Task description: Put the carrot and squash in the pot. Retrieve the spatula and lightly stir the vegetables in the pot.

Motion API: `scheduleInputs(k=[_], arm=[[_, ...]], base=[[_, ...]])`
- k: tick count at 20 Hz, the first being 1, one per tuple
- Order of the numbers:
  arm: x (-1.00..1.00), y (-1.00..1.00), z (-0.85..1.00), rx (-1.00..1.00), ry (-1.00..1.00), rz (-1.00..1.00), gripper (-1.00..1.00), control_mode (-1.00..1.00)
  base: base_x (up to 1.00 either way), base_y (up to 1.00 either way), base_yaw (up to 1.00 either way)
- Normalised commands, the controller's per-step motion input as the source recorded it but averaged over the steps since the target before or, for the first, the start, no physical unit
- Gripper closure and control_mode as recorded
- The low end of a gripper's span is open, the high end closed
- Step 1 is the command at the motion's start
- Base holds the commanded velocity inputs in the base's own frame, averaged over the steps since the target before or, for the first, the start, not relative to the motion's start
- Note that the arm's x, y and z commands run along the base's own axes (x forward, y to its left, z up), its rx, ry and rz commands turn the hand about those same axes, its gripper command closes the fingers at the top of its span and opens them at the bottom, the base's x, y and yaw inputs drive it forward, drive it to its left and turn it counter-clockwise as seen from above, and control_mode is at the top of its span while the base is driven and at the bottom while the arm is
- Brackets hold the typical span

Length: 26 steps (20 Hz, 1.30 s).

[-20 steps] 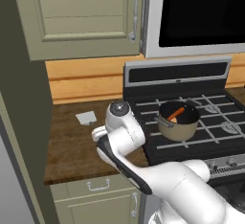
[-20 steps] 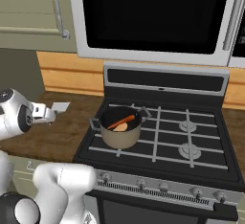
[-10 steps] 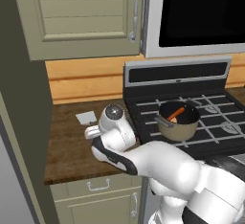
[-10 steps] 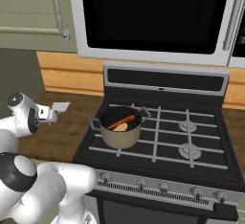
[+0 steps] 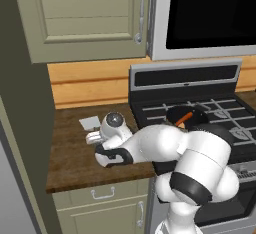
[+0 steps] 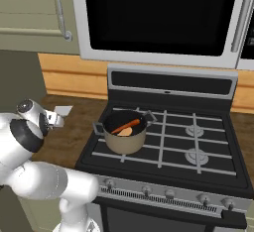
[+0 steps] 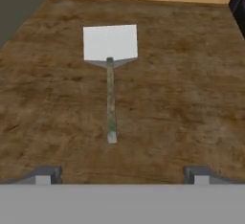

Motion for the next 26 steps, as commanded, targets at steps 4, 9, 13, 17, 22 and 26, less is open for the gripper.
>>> scheduleInputs(k=[4,9,13,17,22,26], arm=[[0.42,0.15,-0.18,0.0,0.04,-0.03,-1.0,-1.0],[0.23,0.38,0.0,0.01,0.14,0.0,-1.0,-1.0],[0.09,0.22,0.0,0.0,0.13,0.0,-1.0,-1.0],[0.16,0.0,-0.01,0.0,0.06,-0.03,-1.0,-1.0],[0.23,0.0,-0.1,0.0,0.06,-0.03,-1.0,-1.0],[0.04,-0.02,-0.23,0.0,0.07,-0.03,-1.0,-1.0]], base=[[0.0,0.0,0.0],[0.0,0.0,0.0],[0.0,0.0,0.0],[0.0,0.0,0.0],[0.0,0.0,0.0],[0.0,0.0,0.0]])
